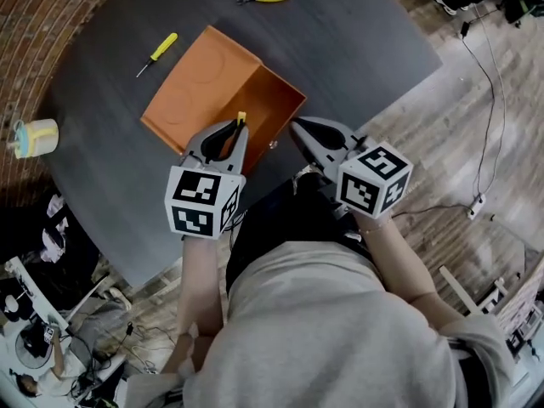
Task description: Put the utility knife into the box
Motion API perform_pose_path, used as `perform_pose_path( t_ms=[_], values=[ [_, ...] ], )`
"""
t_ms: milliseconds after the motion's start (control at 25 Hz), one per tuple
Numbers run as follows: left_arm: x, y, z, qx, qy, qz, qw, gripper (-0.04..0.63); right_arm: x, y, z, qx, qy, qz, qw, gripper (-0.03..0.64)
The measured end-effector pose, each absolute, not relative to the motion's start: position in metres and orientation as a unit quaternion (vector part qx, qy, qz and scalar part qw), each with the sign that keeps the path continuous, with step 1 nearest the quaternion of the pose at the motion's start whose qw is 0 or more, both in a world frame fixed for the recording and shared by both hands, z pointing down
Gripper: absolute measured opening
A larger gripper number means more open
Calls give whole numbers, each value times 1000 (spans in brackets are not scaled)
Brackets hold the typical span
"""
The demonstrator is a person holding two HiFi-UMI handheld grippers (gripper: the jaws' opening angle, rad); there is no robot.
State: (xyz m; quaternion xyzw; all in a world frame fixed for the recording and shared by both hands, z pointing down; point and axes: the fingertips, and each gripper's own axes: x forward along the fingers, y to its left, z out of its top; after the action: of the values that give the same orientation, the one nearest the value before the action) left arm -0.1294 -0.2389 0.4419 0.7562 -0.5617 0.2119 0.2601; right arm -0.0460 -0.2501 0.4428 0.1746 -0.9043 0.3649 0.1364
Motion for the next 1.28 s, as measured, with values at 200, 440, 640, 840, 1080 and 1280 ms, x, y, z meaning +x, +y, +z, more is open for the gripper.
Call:
perform_pose_path(
  t_ms=[200,440,640,840,1080,1280],
  values=[
    [-124,-247,456,755,-553,219,275,55,-45,-251,453,187,-895,380,136,8],
    [-117,-253,472,760,-536,254,267,55,-45,-252,466,197,-887,392,143,8],
    [-114,-258,485,758,-527,272,271,55,-41,-253,470,203,-883,401,136,8],
    [-110,-260,499,755,-517,291,279,55,-34,-256,474,214,-877,411,127,8],
    [-104,-262,511,756,-498,317,284,55,-27,-259,476,219,-874,416,120,8],
    [-104,-262,525,749,-484,345,292,49,-23,-261,478,221,-872,419,121,8]
  ],
)
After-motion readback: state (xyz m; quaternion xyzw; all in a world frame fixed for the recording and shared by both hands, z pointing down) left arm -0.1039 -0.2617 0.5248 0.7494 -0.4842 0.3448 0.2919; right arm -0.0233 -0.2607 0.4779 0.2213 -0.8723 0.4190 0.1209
